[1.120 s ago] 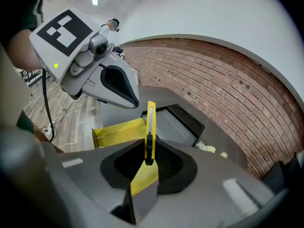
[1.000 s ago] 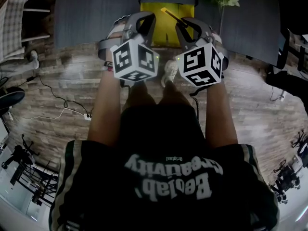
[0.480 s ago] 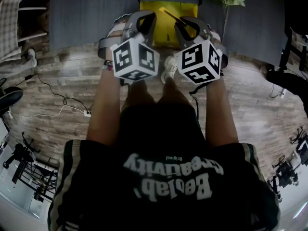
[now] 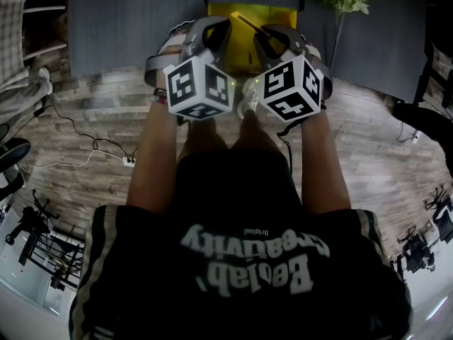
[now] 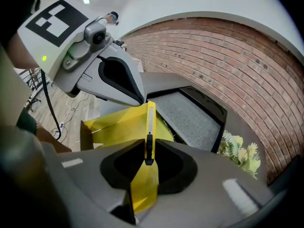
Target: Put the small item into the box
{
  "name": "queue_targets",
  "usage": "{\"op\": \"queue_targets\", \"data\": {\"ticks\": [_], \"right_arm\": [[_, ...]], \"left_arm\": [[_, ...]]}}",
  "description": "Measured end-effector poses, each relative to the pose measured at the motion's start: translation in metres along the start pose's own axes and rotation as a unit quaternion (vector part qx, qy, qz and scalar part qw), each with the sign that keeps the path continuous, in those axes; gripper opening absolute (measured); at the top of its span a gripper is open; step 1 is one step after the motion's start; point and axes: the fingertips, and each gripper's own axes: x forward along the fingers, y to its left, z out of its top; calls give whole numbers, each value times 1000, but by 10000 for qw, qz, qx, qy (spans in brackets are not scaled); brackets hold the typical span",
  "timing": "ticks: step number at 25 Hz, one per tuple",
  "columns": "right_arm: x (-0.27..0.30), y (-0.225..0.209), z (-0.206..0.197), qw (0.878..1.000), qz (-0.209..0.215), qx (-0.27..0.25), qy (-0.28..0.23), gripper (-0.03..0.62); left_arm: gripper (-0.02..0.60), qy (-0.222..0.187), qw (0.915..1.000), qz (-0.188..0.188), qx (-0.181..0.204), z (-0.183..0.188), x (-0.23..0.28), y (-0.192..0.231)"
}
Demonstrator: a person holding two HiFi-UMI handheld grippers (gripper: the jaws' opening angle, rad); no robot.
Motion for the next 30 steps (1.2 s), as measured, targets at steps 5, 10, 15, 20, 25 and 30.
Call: {"op": "queue_targets", "data": {"ticks": [5,10,15,20,25,30], "right_arm": [[12,-3,-2,9999,105,32,119,74],[22,-2,-2,9996,246,26,156,74],[31,1,-2,9991,359,26,245,74],[36,-2,-5,9986,407,45,333,74],[42,-2,-7,9981,429,61,431,74],[45,1,-11,9976,455,66,521,74]], "left_arm": [[3,80,9999,-64,-29,-7,7,5],[3,115,9998,-123,-46,-8,16,6],[3,124,9998,-165,-66,-11,20,9],[3,126,9997,-195,-73,-9,24,12],[3,119,9997,-218,-81,-11,28,12],[3,122,9996,-237,-81,-11,30,11]]}}
